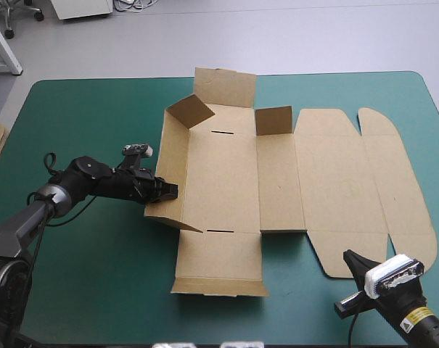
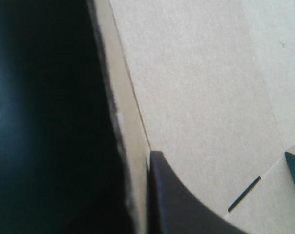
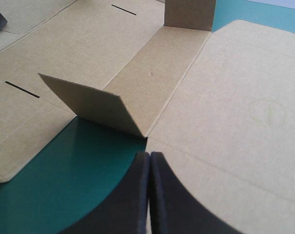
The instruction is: Fold the box
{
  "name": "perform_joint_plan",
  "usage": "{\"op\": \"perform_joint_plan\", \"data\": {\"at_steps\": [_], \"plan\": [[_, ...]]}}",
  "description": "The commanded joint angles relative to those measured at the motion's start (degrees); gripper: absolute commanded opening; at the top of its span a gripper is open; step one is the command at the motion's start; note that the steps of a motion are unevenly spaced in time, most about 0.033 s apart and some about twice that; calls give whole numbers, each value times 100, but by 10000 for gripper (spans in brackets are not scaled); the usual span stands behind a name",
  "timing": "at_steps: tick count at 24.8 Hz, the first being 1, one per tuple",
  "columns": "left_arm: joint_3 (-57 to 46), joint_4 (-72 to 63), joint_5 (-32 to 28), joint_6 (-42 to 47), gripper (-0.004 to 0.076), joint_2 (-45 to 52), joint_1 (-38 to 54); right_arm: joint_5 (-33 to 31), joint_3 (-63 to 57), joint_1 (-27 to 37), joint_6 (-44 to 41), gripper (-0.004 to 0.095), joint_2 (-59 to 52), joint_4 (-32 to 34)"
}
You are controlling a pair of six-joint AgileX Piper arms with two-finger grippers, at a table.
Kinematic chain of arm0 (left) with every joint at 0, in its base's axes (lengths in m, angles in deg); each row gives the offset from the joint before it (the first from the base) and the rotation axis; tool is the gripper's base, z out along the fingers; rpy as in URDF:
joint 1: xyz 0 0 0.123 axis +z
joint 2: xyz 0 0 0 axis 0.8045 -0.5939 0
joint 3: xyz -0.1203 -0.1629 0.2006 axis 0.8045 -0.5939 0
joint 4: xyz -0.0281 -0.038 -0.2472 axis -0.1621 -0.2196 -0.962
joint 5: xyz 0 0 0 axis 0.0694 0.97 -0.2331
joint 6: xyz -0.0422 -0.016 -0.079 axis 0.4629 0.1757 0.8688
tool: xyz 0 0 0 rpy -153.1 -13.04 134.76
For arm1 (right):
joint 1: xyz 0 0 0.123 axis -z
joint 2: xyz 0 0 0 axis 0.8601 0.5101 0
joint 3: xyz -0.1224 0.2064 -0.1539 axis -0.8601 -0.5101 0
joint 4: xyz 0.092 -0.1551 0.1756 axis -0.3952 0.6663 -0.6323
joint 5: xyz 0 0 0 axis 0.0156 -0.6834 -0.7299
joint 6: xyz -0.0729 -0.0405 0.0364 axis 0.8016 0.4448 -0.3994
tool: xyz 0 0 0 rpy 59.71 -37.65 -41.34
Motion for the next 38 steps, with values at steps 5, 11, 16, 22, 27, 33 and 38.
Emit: {"op": "perform_joint_plan", "data": {"at_steps": [5,11,16,22,27,33,38], "plan": [[2036,2993,846,1894,-10,220,-738,-156,625,4,55,-18,69,291],[3216,4511,1666,2359,-10,210,-1347,-276,983,4,55,-18,69,293],[3332,6904,1594,3057,-10,137,-2352,-635,1283,4,17,8,81,293],[3332,8122,829,3129,-10,-31,-3005,-963,1566,4,2,13,102,382],[3332,9237,191,3129,-10,-39,-3390,-1145,1779,4,-655,13,295,482],[3332,10327,-328,3151,-10,-39,-3832,-1662,2157,4,-1189,13,763,713],[3332,10595,-284,3198,-10,-39,-4177,-1938,2529,4,-1678,13,1120,929]]}}
